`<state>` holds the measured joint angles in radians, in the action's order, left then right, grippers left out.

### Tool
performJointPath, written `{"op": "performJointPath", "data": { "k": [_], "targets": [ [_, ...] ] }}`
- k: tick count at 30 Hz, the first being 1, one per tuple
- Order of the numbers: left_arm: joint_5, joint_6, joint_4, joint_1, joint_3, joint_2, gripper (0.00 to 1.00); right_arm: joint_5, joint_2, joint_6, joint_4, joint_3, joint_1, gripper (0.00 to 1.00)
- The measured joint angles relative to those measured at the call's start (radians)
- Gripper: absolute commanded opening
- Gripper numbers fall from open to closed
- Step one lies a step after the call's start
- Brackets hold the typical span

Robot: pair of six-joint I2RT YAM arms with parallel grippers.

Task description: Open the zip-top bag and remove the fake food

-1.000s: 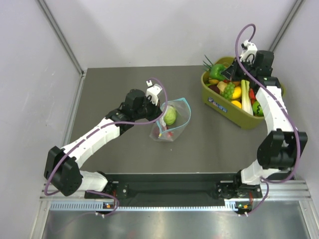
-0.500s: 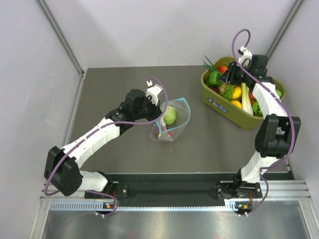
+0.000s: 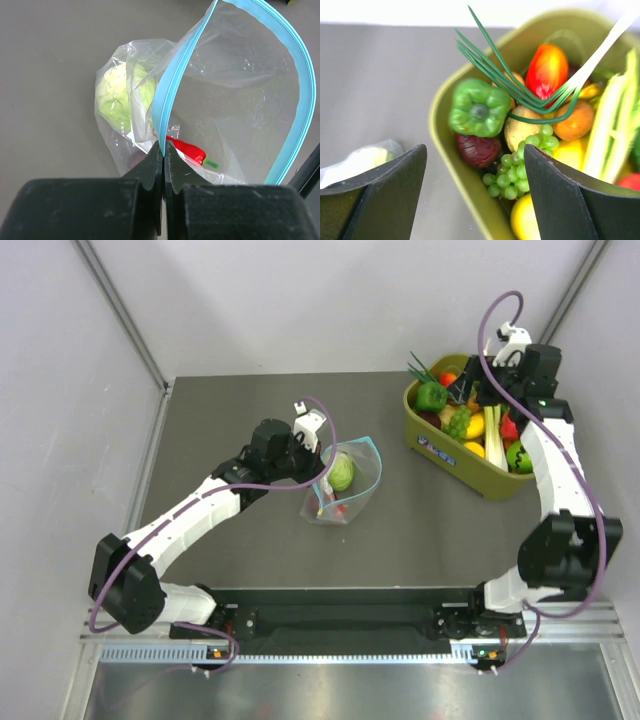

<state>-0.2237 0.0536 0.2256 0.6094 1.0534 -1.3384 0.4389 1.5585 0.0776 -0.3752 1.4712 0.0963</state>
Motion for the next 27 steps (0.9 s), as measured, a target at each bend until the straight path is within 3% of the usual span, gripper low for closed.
{"op": "performJointPath", "data": {
  "k": [7, 11, 19, 27],
  "targets": [
    [0.000, 0.000, 0.003, 0.000, 0.002, 0.000, 0.00, 0.010, -0.251, 0.006, -0.006, -0.011, -0.015, 0.82],
    [0.000, 0.000, 0.004, 0.000, 0.005, 0.000, 0.00, 0.026, -0.322, 0.013, -0.006, -0.009, -0.095, 0.82],
    [0.000, 0.000, 0.006, 0.000, 0.005, 0.000, 0.00, 0.062, -0.317, 0.027, -0.008, -0.015, -0.430, 0.81],
    [0.000, 0.000, 0.006, 0.001, 0.005, 0.000, 0.00, 0.143, -0.244, 0.059, 0.032, -0.092, -0.599, 0.76]
  ]
}}
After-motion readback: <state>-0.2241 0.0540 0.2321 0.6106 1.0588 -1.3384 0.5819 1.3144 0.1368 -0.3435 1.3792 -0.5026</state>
